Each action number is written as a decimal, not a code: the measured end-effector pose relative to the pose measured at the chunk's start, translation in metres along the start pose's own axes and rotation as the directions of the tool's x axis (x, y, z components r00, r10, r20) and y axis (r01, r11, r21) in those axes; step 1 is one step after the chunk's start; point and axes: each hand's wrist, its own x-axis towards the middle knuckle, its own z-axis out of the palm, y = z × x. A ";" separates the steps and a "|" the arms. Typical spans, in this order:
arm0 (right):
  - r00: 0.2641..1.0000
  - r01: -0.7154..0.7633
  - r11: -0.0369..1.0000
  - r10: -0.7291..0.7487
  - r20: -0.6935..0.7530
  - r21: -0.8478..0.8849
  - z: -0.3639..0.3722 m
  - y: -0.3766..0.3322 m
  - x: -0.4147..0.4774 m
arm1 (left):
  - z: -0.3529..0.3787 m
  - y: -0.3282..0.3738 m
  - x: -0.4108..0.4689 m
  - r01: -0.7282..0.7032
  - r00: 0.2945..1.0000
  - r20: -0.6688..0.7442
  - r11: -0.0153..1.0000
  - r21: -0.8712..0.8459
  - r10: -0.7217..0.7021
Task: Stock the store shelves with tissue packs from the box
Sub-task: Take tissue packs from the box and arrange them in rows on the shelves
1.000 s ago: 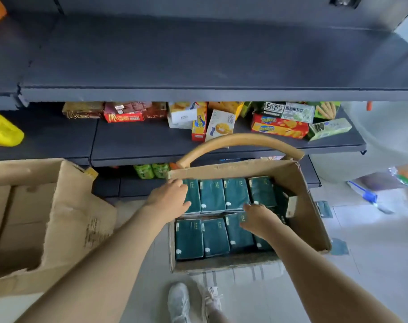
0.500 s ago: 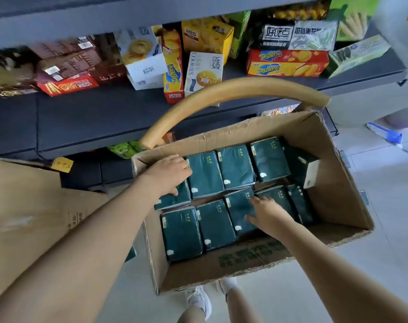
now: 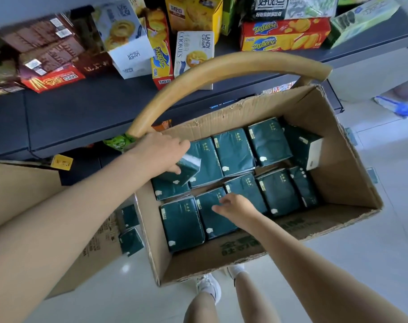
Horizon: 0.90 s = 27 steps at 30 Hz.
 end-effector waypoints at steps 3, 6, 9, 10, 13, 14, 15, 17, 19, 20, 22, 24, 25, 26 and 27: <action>0.998 -0.020 0.991 0.012 0.063 0.133 0.026 -0.010 0.004 | 0.000 -0.001 -0.005 0.093 0.993 -0.065 0.995 -0.032 -0.095; 0.993 -0.063 0.970 0.039 0.109 0.233 0.047 -0.016 0.007 | 0.005 0.001 -0.011 0.158 0.976 -0.131 0.981 -0.115 -0.173; 0.993 -0.096 0.947 0.069 0.098 0.307 0.063 -0.017 0.008 | 0.015 0.005 -0.016 0.178 0.963 -0.154 0.952 -0.250 -0.220; 0.994 -0.089 0.947 0.066 0.086 0.308 0.068 -0.017 0.009 | 0.019 0.005 -0.018 0.183 0.957 -0.167 0.940 -0.287 -0.237; 0.997 -0.070 0.948 0.057 0.052 0.310 0.079 -0.018 0.012 | 0.027 0.003 -0.024 0.201 0.931 -0.218 0.908 -0.369 -0.294; 0.997 -0.071 0.946 0.057 0.052 0.315 0.081 -0.018 0.012 | 0.030 0.003 -0.026 0.207 0.924 -0.224 0.897 -0.391 -0.311; 0.997 -0.070 0.945 0.056 0.054 0.318 0.081 -0.018 0.012 | 0.031 0.003 -0.028 0.210 0.916 -0.230 0.883 -0.420 -0.328; 0.998 -0.064 0.949 0.052 0.046 0.308 0.077 -0.016 0.011 | 0.033 0.003 -0.032 0.217 0.898 -0.237 0.843 -0.492 -0.370; 0.999 -0.052 0.954 0.050 0.012 0.294 0.067 -0.013 0.007 | 0.033 0.003 -0.035 0.233 0.875 -0.219 0.772 -0.591 -0.431; 0.998 -0.050 0.954 0.055 -0.008 0.296 0.059 -0.010 0.005 | 0.032 0.003 -0.037 0.247 0.865 -0.185 0.716 -0.653 -0.467; 0.996 -0.047 0.939 0.070 -0.053 0.340 0.039 -0.003 -0.002 | 0.029 0.004 -0.042 0.272 0.846 -0.077 0.551 -0.789 -0.528; 0.991 -0.035 0.915 0.083 -0.102 0.401 0.014 0.002 -0.015 | 0.022 0.004 -0.047 0.280 0.832 0.031 0.371 -0.885 -0.554; 0.987 -0.023 0.910 0.088 -0.137 0.413 0.001 0.005 -0.023 | 0.017 0.005 -0.051 0.271 0.827 0.067 0.291 -0.917 -0.558; 0.980 -0.006 0.909 0.089 -0.181 0.416 -0.012 0.007 -0.030 | 0.012 0.007 -0.055 0.264 0.822 0.099 0.220 -0.939 -0.561; 0.971 0.017 0.909 0.084 -0.223 0.416 -0.024 0.010 -0.036 | 0.006 0.009 -0.058 0.253 0.819 0.124 0.160 -0.954 -0.560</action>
